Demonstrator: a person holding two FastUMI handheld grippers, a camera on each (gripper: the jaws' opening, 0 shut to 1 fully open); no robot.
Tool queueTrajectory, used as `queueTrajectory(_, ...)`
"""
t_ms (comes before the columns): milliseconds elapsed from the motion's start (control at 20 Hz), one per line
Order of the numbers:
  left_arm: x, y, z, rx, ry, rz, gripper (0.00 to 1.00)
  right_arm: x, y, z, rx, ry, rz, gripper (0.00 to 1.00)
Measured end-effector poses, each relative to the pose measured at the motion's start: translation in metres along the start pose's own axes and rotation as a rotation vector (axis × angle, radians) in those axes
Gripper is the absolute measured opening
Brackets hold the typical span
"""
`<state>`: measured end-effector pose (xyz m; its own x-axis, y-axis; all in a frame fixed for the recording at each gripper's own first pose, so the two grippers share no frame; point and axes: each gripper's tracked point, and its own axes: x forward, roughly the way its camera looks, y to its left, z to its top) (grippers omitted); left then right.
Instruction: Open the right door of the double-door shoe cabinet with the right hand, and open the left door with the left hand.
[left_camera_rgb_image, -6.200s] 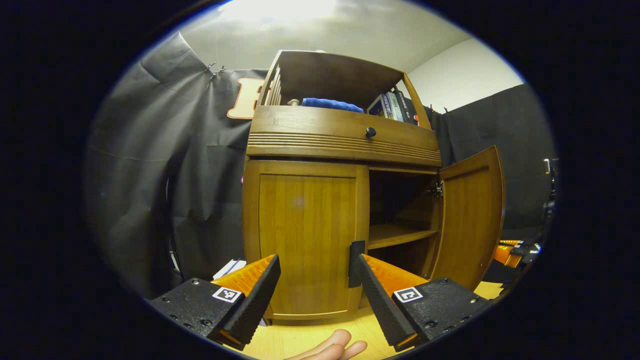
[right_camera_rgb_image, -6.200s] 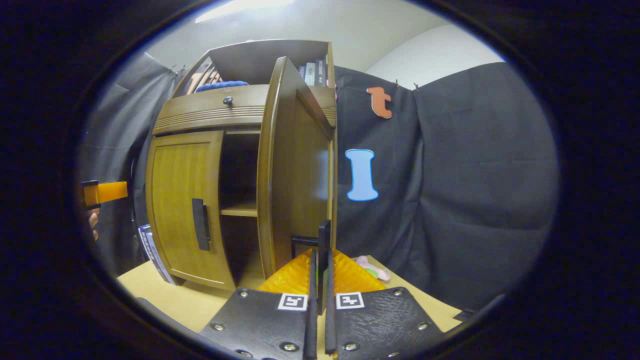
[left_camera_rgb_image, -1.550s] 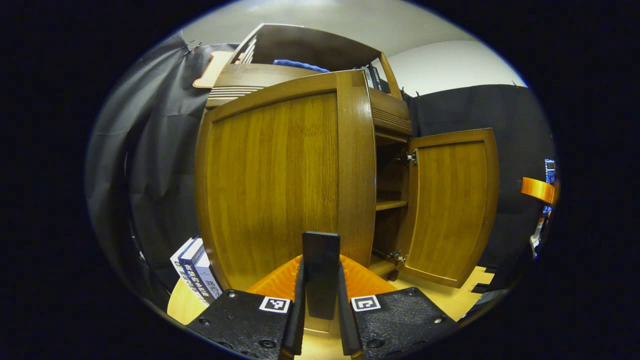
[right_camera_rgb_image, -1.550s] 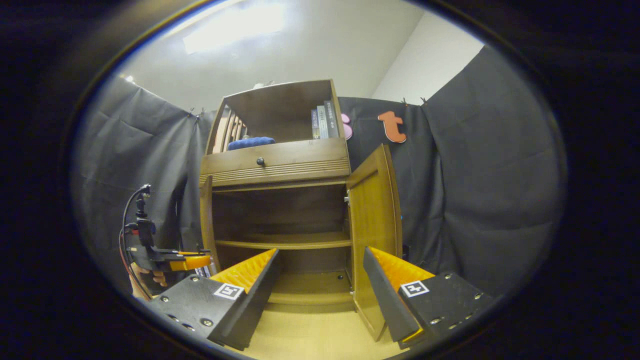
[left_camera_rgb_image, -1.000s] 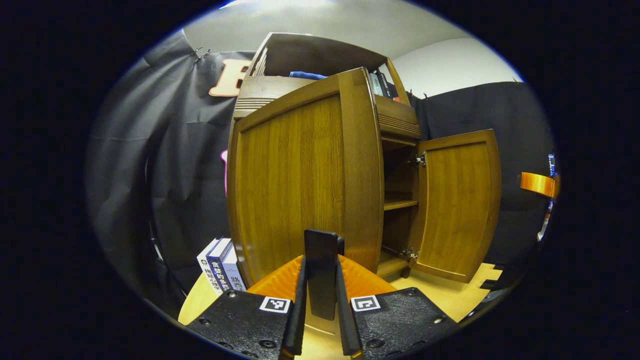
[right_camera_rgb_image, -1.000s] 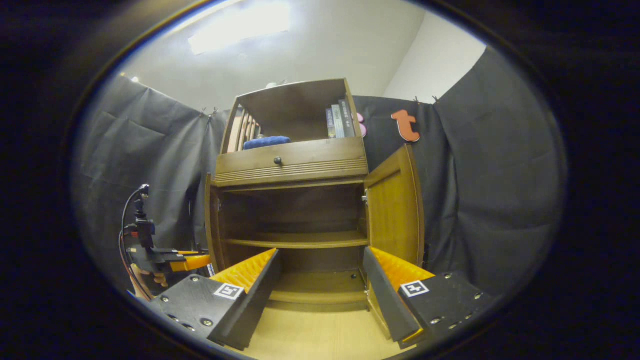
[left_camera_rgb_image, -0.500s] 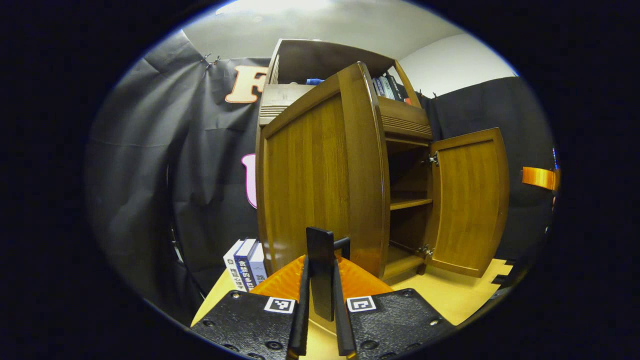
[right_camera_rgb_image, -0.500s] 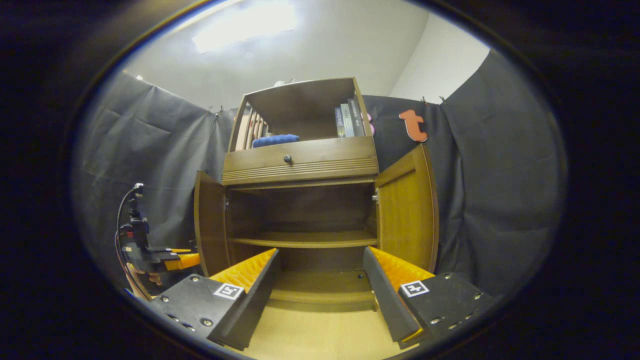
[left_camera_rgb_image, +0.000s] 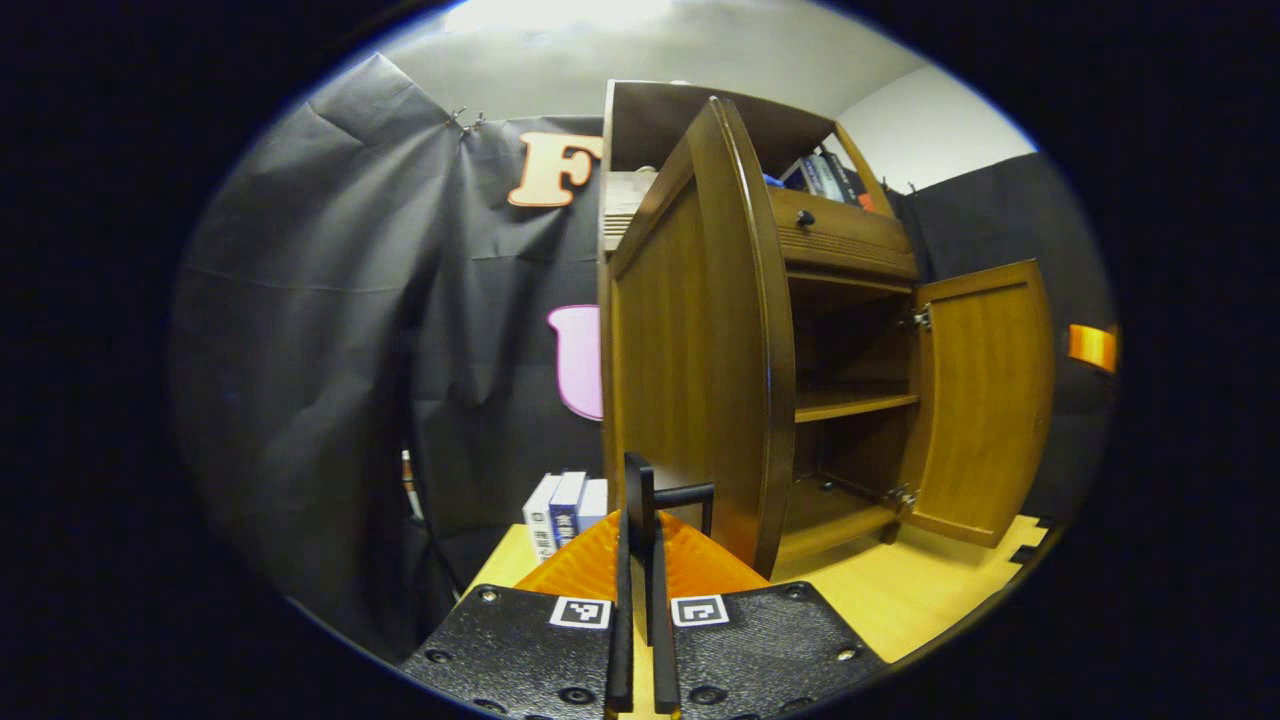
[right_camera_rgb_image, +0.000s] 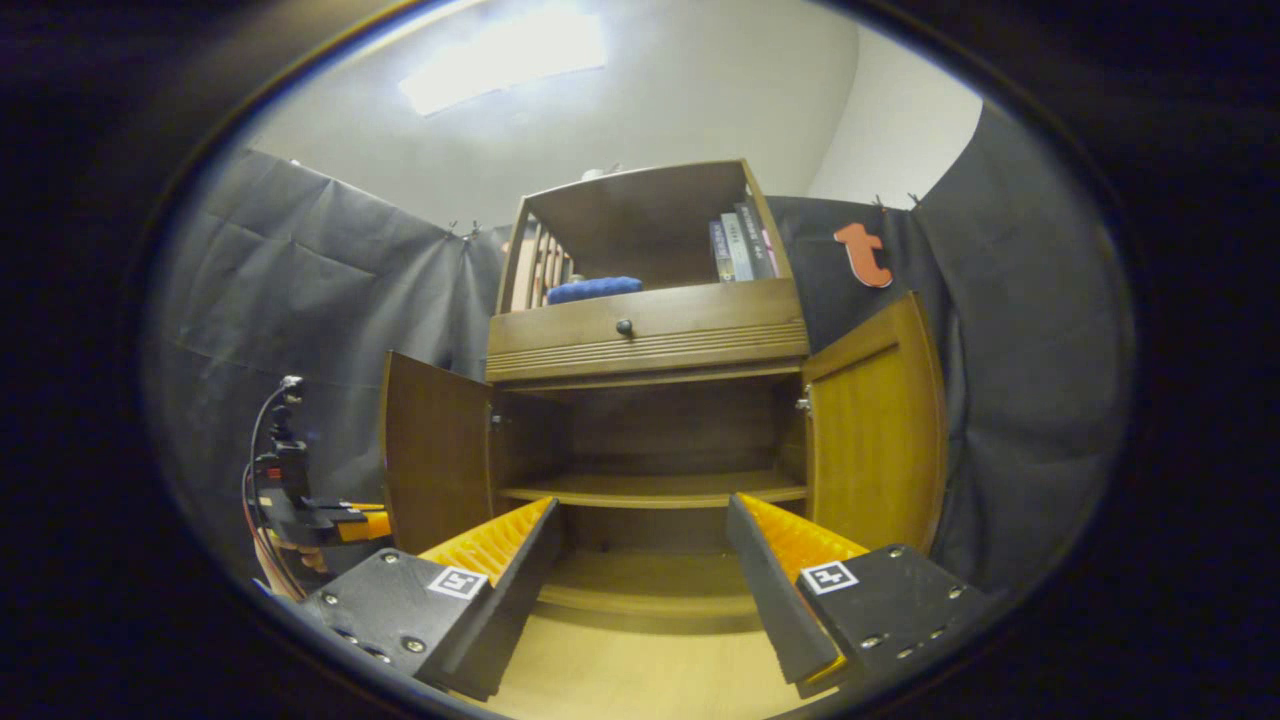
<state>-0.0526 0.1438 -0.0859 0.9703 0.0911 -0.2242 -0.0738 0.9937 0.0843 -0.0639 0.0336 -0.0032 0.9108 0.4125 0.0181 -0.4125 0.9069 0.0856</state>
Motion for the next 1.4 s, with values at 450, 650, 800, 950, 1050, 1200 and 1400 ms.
queueTrajectory(450,0.003,0.047,-0.002,-0.038,0.033,-0.114,0.01,0.005,0.015,-0.019,-0.012,0.040,0.045,0.98)
queueTrajectory(650,0.004,0.053,0.000,-0.078,0.021,-0.175,0.01,0.004,0.006,-0.017,0.006,0.032,0.021,0.98)
queueTrajectory(800,0.004,0.053,-0.001,-0.062,0.010,-0.183,0.01,0.005,0.004,-0.023,0.005,0.049,0.013,0.98)
queueTrajectory(950,0.003,0.052,-0.002,-0.076,0.006,-0.181,0.01,0.004,0.002,-0.035,-0.006,0.080,0.013,0.98)
queueTrajectory(1050,0.001,0.048,-0.002,-0.068,-0.002,-0.178,0.03,0.003,0.003,-0.037,0.003,0.088,0.016,0.98)
queueTrajectory(1200,-0.003,0.046,-0.006,-0.059,0.022,-0.151,0.02,0.001,-0.004,-0.039,0.006,0.090,0.004,0.98)
queueTrajectory(1400,-0.013,0.049,-0.001,-0.056,0.002,-0.116,0.10,-0.004,-0.021,-0.045,0.030,0.102,-0.019,0.96)
